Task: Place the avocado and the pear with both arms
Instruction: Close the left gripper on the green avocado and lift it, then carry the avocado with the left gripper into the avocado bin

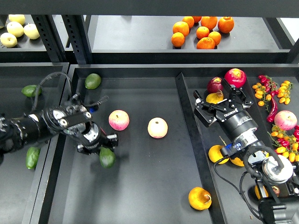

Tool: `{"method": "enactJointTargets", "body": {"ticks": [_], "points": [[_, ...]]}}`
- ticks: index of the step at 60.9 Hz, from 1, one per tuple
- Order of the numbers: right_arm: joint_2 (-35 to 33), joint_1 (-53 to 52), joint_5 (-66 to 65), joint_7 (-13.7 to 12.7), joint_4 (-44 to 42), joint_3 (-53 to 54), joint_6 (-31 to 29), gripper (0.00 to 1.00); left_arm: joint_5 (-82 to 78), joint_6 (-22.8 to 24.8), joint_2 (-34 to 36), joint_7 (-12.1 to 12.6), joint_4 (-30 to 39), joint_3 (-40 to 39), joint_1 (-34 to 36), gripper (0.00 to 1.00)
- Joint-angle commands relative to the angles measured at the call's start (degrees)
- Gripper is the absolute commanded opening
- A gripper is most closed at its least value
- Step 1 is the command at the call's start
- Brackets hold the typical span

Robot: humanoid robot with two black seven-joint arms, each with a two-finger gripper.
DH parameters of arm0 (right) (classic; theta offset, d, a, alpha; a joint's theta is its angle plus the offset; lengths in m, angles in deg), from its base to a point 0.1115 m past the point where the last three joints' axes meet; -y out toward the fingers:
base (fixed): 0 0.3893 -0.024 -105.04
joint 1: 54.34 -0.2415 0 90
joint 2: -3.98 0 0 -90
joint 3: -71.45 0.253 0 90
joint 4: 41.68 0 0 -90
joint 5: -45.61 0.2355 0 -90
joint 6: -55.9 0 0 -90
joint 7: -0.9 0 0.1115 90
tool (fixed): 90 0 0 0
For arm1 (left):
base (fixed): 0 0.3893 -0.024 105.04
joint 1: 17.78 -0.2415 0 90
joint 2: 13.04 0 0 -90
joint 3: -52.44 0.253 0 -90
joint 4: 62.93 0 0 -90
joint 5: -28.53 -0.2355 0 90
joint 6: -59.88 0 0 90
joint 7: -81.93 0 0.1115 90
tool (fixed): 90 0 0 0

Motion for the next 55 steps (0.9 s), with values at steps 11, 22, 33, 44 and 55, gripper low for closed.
{"method": "enactJointTargets", "body": {"ticks": [11, 22, 33, 44, 55], "points": [[0.0, 0.1, 0.0, -0.1, 0.0, 0.1, -0.2, 1.0, 7.5, 0.0, 6.9, 0.0, 0.1, 0.0, 5.7, 0.06], [0.0, 0.8, 0.0, -0.1, 0.0, 0.0, -0.2, 1.0, 9.8, 0.0, 11.5, 0.0, 0.1, -0.3, 7.2, 0.07], [0.0, 0.8, 0.0, -0.1, 0.0, -0.1, -0.2, 1.0, 10.6, 0.0, 18.8, 0.0, 0.1, -0.5, 7.3, 0.07], [0.0, 0.8, 0.0, -0.1, 0.0, -0.3, -0.2, 1.0, 10.7, 0.0, 26.7, 0.0, 0.0, -0.9, 6.7, 0.07], [0.0, 0.9, 0.0, -0.1, -0.1, -0.2, -0.2, 1.0, 10.9, 0.0, 35.0, 0.0, 0.2, -2.6, 3.8, 0.08]]}}
